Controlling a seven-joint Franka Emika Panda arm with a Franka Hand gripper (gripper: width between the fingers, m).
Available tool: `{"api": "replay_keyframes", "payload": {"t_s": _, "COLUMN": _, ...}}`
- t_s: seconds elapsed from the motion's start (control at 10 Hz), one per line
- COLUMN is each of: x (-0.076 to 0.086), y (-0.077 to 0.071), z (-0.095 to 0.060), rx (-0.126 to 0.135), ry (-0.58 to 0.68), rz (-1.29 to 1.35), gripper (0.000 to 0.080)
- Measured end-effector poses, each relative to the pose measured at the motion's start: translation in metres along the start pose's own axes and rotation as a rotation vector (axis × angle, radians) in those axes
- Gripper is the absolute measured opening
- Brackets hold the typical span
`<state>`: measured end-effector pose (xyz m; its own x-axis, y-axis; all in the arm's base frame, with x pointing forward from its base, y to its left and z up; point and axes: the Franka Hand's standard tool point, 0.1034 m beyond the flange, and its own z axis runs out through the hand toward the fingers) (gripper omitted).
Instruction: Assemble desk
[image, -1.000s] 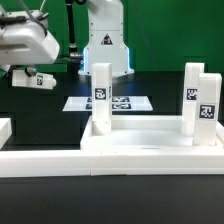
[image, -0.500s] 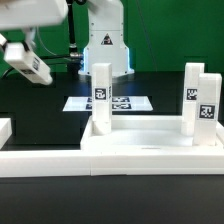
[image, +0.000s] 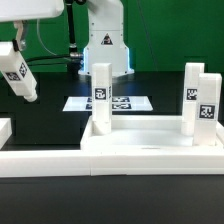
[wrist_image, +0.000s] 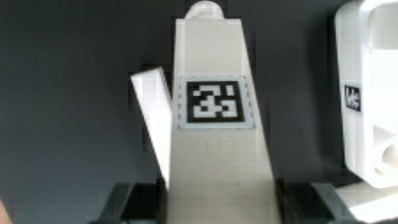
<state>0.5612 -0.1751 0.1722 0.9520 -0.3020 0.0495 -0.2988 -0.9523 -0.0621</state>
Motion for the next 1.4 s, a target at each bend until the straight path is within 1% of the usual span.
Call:
{"api": "replay_keyframes", "payload": {"t_s": 0.1, "x": 0.014, "y": -0.029, "z": -0.019, "rx": 0.006, "ry": 0.104, "rz": 0.015, "gripper": 0.0287}}
{"api": "replay_keyframes", "payload": {"t_s": 0.2, "x": 0.029, "y": -0.052, "z": -0.036, "rx": 0.008, "ry": 0.208, "rz": 0.040, "gripper": 0.0287}}
{"api": "replay_keyframes", "payload": {"t_s": 0.3, "x": 0.041, "y": -0.068, "z": -0.047, "rx": 0.009, "ry": 0.299, "rz": 0.058, "gripper": 0.0287}}
{"api": "replay_keyframes", "payload": {"t_s": 0.4, "x": 0.043, "y": -0.075, "z": -0.050, "rx": 0.010, "ry": 0.374, "rz": 0.057, "gripper": 0.0287}}
{"api": "replay_keyframes", "payload": {"t_s": 0.5, "x": 0.031, "y": -0.063, "z": -0.040, "rx": 0.031, "ry": 0.373, "rz": 0.094, "gripper": 0.0287}}
{"api": "replay_keyframes", "payload": {"t_s": 0.6, "x": 0.038, "y": -0.061, "z": -0.045, "rx": 0.000, "ry": 0.477, "rz": 0.088, "gripper": 0.0287}}
{"api": "replay_keyframes", "payload": {"t_s": 0.7, "x": 0.036, "y": -0.065, "z": -0.042, "rx": 0.004, "ry": 0.465, "rz": 0.083, "gripper": 0.0287}}
{"api": "replay_keyframes", "payload": {"t_s": 0.8, "x": 0.036, "y": -0.073, "z": -0.037, "rx": 0.002, "ry": 0.463, "rz": 0.127, "gripper": 0.0287}}
{"api": "replay_keyframes", "payload": {"t_s": 0.9, "x": 0.033, "y": -0.104, "z": -0.020, "rx": -0.025, "ry": 0.447, "rz": 0.094, "gripper": 0.0287}}
{"api": "replay_keyframes", "payload": {"t_s": 1.0, "x": 0.037, "y": -0.120, "z": -0.012, "rx": -0.038, "ry": 0.447, "rz": 0.061, "gripper": 0.0287}}
{"api": "replay_keyframes", "payload": {"t_s": 1.1, "x": 0.035, "y": -0.133, "z": -0.002, "rx": -0.038, "ry": 0.444, "rz": 0.068, "gripper": 0.0287}}
{"api": "replay_keyframes", "payload": {"t_s": 1.2, "x": 0.026, "y": -0.150, "z": 0.017, "rx": -0.050, "ry": 0.424, "rz": 0.051, "gripper": 0.0287}}
{"api": "replay_keyframes", "payload": {"t_s": 1.3, "x": 0.029, "y": -0.144, "z": 0.012, "rx": -0.052, "ry": 0.428, "rz": 0.039, "gripper": 0.0287}}
{"api": "replay_keyframes", "payload": {"t_s": 1.4, "x": 0.030, "y": -0.142, "z": 0.011, "rx": -0.051, "ry": 0.431, "rz": 0.044, "gripper": 0.0287}}
